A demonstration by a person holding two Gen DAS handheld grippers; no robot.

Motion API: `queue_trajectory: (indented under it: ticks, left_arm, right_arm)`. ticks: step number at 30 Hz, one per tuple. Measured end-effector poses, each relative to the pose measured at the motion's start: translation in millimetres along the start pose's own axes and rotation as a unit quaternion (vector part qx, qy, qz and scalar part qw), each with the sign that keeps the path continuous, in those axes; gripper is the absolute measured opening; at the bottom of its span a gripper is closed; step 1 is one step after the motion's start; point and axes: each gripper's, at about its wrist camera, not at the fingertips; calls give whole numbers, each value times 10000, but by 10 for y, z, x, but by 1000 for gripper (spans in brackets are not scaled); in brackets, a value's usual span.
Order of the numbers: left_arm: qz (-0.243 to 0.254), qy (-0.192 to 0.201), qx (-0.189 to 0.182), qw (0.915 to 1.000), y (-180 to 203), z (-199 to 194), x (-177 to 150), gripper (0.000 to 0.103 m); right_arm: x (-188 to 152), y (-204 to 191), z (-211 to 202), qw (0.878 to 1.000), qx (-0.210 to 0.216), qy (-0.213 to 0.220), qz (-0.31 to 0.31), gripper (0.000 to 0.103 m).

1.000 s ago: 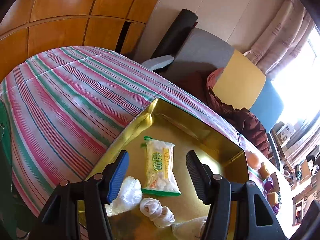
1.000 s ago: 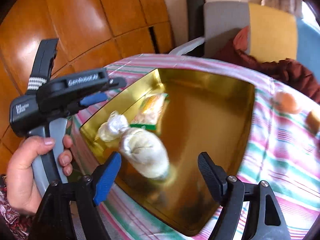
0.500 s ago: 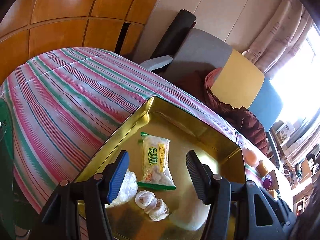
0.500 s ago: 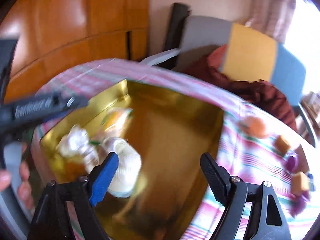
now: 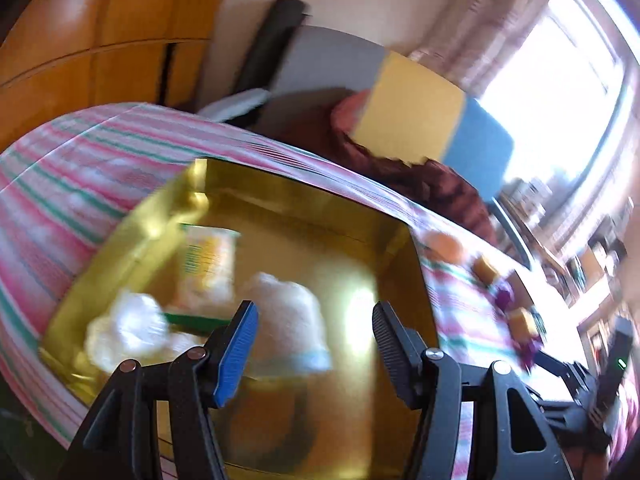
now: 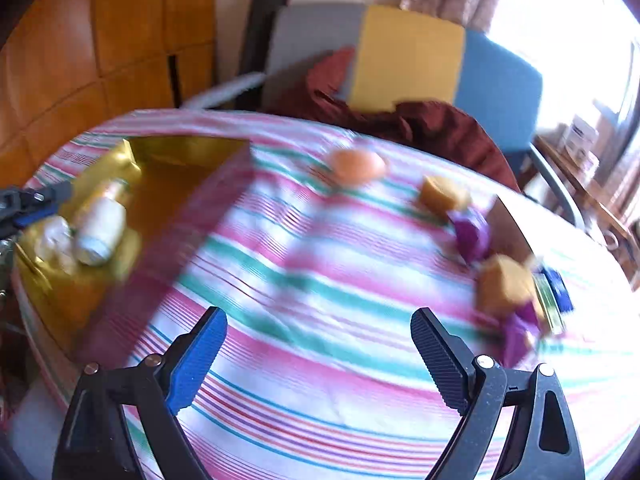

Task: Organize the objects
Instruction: 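Move both open tools back over the remaining items on the table, then grasp the green box with the right tool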

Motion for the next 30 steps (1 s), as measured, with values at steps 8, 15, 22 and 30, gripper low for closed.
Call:
queue_trajectory:
  ticks: [8,15,22,30]
  left_arm:
    - [1059,-122,-830,9908,713,-104,-266,60]
    - [1613,-238,-1288,9782,1168,-200,-524,60]
    - [1987,-578,-1598,9652,1500,-202,-831,60]
    - [2370,-945,-1735,9512,1767,-57,-1127,60]
  right_arm:
    - [-351,864,-40,9971,-480,-372,458,94]
    - [-322,1971,-80,9828,-1034,-203,1519,74]
    - [-276,2280,244,9839,-1033,-250,1440,56]
    - [-213,2260,569,9884,-840,-460,1183,48]
Point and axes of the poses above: each gripper's, at about its wrist camera, not at the fingertips, and z roughly the way its jaws point, y to its right, x to its top, and after that the axes turned 4 degrees about y, right-handed
